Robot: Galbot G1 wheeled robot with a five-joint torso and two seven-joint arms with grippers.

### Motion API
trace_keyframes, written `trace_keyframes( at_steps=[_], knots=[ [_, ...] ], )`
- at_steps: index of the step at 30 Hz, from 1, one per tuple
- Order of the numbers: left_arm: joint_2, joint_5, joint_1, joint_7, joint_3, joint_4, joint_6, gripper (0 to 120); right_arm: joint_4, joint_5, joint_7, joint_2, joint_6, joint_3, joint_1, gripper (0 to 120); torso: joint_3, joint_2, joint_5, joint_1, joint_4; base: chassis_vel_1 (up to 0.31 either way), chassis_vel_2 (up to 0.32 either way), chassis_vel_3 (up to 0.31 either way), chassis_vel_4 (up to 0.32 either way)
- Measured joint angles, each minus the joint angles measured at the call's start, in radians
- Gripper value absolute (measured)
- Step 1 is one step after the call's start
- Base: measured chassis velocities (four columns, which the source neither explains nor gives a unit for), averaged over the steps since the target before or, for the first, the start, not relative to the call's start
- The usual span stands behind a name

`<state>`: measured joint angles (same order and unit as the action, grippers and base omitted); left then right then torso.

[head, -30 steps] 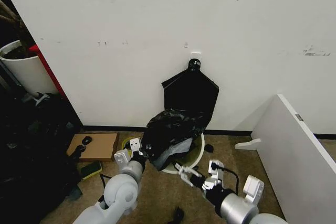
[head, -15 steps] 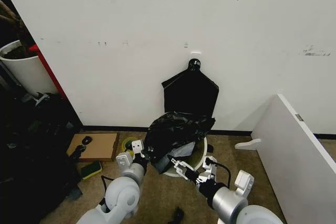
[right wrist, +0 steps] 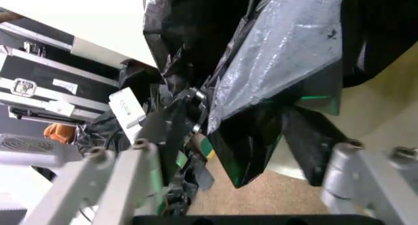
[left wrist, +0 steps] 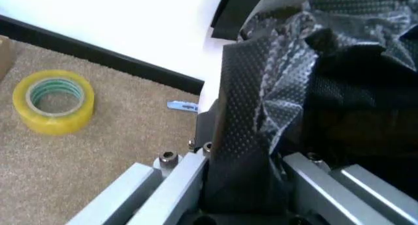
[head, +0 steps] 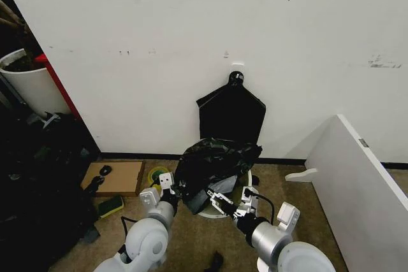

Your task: Place the garbage bag over the trash bin.

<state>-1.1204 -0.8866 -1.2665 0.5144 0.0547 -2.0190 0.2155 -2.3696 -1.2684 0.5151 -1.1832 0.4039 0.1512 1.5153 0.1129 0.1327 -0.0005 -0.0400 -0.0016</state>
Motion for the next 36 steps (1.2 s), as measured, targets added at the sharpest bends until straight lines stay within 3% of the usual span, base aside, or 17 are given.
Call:
trace_keyframes(
  at_steps=[3,9,15,36],
  knots=[
    [-0.003,0.002,-0.001,-0.001,0.000,-0.001,0.000,0,0.000,0.004,0.000,0.000,0.001,0.000,0.002,43,0.000,0.000,0.0000,0.000,0.0000,0.000,0.000,0.000,0.000],
    [-0.001,0.004,-0.005,-0.001,0.003,-0.003,0.000,0,0.000,0.026,-0.006,-0.001,0.003,-0.004,0.009,15,0.000,0.000,0.0000,0.000,0.0000,0.000,0.000,0.000,0.000],
    [-0.001,0.001,-0.004,-0.001,0.009,-0.003,0.000,0,0.000,0.073,-0.018,0.002,0.003,-0.009,0.020,0,0.000,0.000,0.0001,0.000,0.0000,0.000,0.000,0.000,0.000],
    [0.011,-0.143,0.057,0.035,0.057,0.020,0.000,0,-0.005,0.172,0.008,0.053,0.027,0.018,0.112,0,0.000,0.000,0.0000,0.000,0.0000,0.000,0.000,0.000,0.000]
  ],
)
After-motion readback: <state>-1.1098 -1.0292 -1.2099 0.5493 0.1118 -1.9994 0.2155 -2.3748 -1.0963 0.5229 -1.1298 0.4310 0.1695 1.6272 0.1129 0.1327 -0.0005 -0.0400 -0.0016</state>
